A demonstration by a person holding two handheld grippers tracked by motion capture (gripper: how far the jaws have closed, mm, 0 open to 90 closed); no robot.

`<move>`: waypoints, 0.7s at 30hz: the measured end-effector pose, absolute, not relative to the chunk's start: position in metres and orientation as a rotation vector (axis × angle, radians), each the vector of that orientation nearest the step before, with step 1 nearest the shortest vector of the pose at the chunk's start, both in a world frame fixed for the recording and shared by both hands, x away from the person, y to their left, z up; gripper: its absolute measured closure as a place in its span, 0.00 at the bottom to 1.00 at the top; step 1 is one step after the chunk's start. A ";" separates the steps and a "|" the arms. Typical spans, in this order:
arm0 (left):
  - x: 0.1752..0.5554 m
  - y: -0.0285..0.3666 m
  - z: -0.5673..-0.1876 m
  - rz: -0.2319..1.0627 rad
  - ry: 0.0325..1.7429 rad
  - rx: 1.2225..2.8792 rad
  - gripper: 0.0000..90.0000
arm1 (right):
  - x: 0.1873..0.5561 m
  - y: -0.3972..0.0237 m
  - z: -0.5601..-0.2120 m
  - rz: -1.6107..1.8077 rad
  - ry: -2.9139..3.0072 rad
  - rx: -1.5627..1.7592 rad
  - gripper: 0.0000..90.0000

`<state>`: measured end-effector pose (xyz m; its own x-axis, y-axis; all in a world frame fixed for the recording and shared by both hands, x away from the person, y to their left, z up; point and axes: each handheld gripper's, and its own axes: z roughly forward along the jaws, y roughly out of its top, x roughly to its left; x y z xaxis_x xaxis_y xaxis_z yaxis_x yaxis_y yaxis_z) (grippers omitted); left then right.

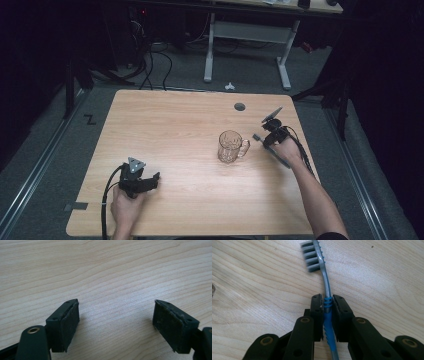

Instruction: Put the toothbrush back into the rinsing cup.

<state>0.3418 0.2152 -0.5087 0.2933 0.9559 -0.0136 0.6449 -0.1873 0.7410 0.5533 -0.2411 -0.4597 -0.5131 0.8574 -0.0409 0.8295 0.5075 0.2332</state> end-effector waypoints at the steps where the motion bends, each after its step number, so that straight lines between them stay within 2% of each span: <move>1: 0.342 0.215 -0.509 0.617 1.427 1.919 0.24 | 0.553 -0.241 -0.460 0.277 2.594 1.462 0.88; 21: 0.342 0.215 -0.509 0.617 1.427 1.918 0.24 | 0.539 -0.246 -0.431 0.455 2.554 1.397 0.89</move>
